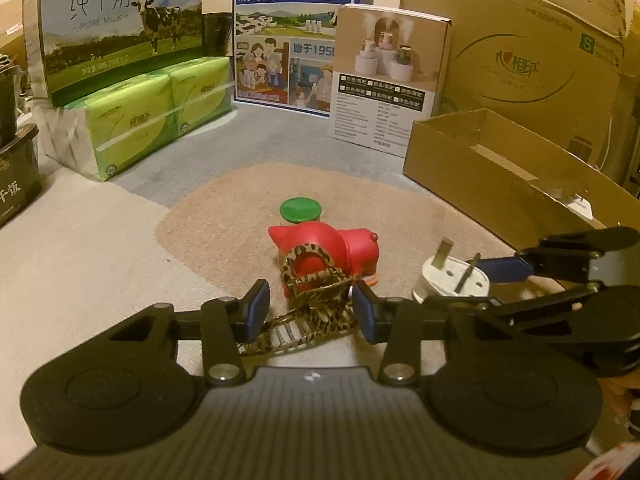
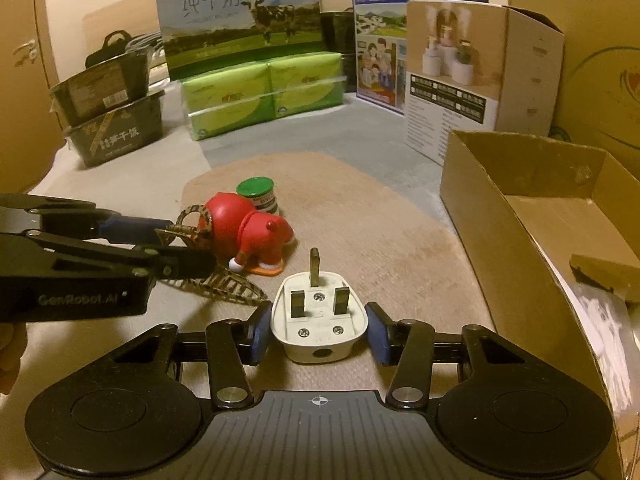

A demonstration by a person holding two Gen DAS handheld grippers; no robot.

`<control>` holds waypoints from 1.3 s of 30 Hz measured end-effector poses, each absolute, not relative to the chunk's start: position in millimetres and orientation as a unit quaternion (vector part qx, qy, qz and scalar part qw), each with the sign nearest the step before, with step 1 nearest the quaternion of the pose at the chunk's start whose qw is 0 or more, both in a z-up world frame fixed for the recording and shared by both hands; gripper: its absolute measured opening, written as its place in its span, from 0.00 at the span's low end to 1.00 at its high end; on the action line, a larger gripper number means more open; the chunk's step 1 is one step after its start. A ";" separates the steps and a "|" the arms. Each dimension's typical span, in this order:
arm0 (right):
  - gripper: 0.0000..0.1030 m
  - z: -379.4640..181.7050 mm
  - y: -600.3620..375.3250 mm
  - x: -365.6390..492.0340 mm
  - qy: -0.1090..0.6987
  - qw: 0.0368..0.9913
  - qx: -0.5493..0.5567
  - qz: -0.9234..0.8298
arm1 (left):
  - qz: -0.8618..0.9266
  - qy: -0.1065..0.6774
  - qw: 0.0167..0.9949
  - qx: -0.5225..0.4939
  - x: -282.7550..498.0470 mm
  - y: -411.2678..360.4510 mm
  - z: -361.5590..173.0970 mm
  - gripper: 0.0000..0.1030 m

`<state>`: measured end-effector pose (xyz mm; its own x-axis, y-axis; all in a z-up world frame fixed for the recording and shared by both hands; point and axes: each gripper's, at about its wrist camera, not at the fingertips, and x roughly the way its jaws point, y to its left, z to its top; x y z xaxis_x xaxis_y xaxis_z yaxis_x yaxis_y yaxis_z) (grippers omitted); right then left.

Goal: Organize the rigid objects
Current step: 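Grasp the white three-pin plug with the right tool while the left tool grasps the brass wire hook, then carry the white plug and brass hook toward the cardboard tray with both tools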

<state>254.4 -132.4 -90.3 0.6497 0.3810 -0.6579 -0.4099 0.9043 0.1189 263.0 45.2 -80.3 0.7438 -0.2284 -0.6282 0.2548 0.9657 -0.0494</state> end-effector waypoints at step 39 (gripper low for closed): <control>0.47 -36.0 -196.2 139.3 0.344 0.924 0.021 0.165 | -0.125 0.342 0.931 0.000 169.0 7.5 -15.5 0.28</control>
